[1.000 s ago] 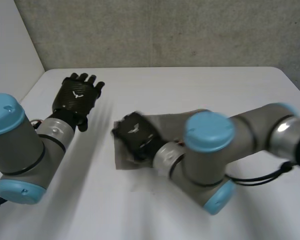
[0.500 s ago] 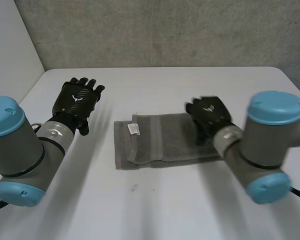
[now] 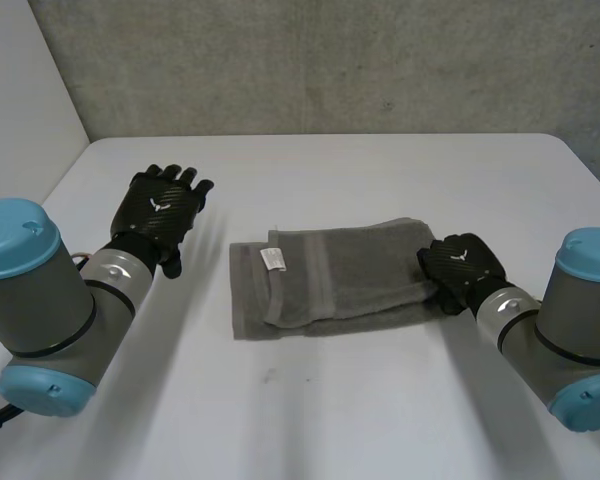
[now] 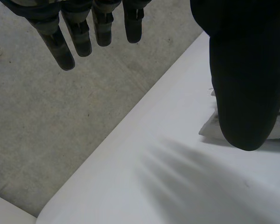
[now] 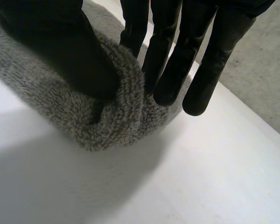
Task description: Fold the towel.
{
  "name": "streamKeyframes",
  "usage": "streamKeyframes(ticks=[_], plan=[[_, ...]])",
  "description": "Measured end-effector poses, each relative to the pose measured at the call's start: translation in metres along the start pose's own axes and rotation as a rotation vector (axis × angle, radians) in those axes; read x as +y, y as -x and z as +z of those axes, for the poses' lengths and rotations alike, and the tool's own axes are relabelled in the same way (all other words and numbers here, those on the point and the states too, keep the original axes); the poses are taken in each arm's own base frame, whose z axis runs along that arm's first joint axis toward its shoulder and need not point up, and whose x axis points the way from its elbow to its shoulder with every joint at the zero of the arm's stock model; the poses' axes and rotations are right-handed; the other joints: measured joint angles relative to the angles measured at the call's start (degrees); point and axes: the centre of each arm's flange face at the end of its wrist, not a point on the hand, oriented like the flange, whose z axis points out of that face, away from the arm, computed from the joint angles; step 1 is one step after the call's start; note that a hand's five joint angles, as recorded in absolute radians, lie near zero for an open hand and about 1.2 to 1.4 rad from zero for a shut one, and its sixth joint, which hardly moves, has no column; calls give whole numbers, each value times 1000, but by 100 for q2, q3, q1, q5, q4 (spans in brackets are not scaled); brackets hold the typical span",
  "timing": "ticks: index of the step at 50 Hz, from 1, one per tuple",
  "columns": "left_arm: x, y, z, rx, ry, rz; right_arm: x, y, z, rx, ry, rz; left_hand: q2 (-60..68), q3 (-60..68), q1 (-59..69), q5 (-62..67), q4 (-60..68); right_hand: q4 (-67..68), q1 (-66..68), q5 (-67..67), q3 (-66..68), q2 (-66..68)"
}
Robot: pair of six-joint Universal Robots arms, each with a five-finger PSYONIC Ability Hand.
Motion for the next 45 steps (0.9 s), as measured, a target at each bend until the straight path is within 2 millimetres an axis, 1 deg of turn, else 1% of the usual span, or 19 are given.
streamKeyframes(ticks=[8, 11, 15, 16, 18, 19, 21, 22, 23, 24, 26, 28, 31, 34, 35, 36, 39, 40, 45], plan=[[0, 0, 0, 0, 1, 0, -12, -6, 5, 63, -24, -137, 0, 0, 0, 0, 0, 371, 107, 359, 346, 267], [0, 0, 0, -1, 0, 0, -27, 0, 7, 73, -60, -252, 0, 0, 0, 0, 0, 371, 143, 374, 357, 267], [0, 0, 0, -1, 0, 0, -57, 36, 7, 17, -163, -403, 0, 0, 0, 0, 0, 373, 187, 393, 368, 271], [0, 0, 0, -1, 0, 0, -69, 57, 5, -17, -213, -459, 0, 0, 0, 0, 0, 373, 187, 409, 368, 271], [0, 0, 0, 0, 1, 0, -79, 83, 1, -63, -269, -517, 0, 0, 0, 0, 0, 373, 187, 412, 368, 271], [0, 0, 0, 0, 1, 0, -79, 83, 1, -63, -269, -517, 0, 0, 0, 0, 0, 373, 187, 412, 368, 271], [0, 0, -1, -1, 2, 0, -88, 123, -7, -143, -345, -589, 0, 0, 0, 0, 0, 373, 187, 413, 368, 271], [0, 0, -1, -1, 3, 0, -89, 137, -11, -176, -368, -612, 0, 0, 0, 0, 0, 373, 187, 414, 368, 271], [0, 0, -1, -2, 3, 0, -87, 166, -20, -253, -419, -660, 0, 0, 0, 0, 0, 373, 187, 416, 368, 271], [0, 0, -1, -2, 3, 0, -85, 180, -24, -290, -441, -684, 0, 0, 0, 0, 0, 373, 187, 417, 368, 271], [0, 1, -1, -3, 3, 0, -78, 199, -32, -353, -472, -726, 0, 0, 0, 0, 0, 373, 187, 419, 368, 271], [0, 1, -1, -3, 3, 0, -73, 209, -36, -387, -492, -754, 0, 0, 0, 0, 0, 371, 187, 420, 362, 268], [0, 1, -1, -3, 3, 0, -66, 219, -42, -427, -521, -796, 0, 0, 0, 0, 0, -1028, -666, -759, -1006, -1056], [0, 1, -1, -3, 2, 0, -69, 216, -45, -412, -530, -794, 0, 0, 0, 0, 0, -2631, -2116, -2251, -2716, -2723], [0, 1, -1, -3, 1, 0, -70, 214, -45, -403, -527, -784, 0, 0, 0, 0, 0, -2631, -2116, -2251, -2716, -2723], [-1, 1, -1, -3, -1, 0, -77, 204, -44, -371, -513, -739, 0, 0, 0, 0, 0, -4461, -3543, -4134, -4476, -4497], [-2, 1, 0, -3, -6, -1, -86, 187, -44, -327, -487, -652, 0, 0, 0, 0, 0, -5045, -3925, -4790, -5042, -5004], [-3, 0, 1, -3, -10, -1, -93, 175, -45, -301, -469, -574, 0, 0, 0, 0, 0, -5117, -4009, -4883, -5197, -5159], [-11, -3, 2, 3, -36, -15, -107, 141, -49, -261, -418, -294, 0, 0, 0, 0, 0, -5117, -4012, -4901, -5204, -5168]])
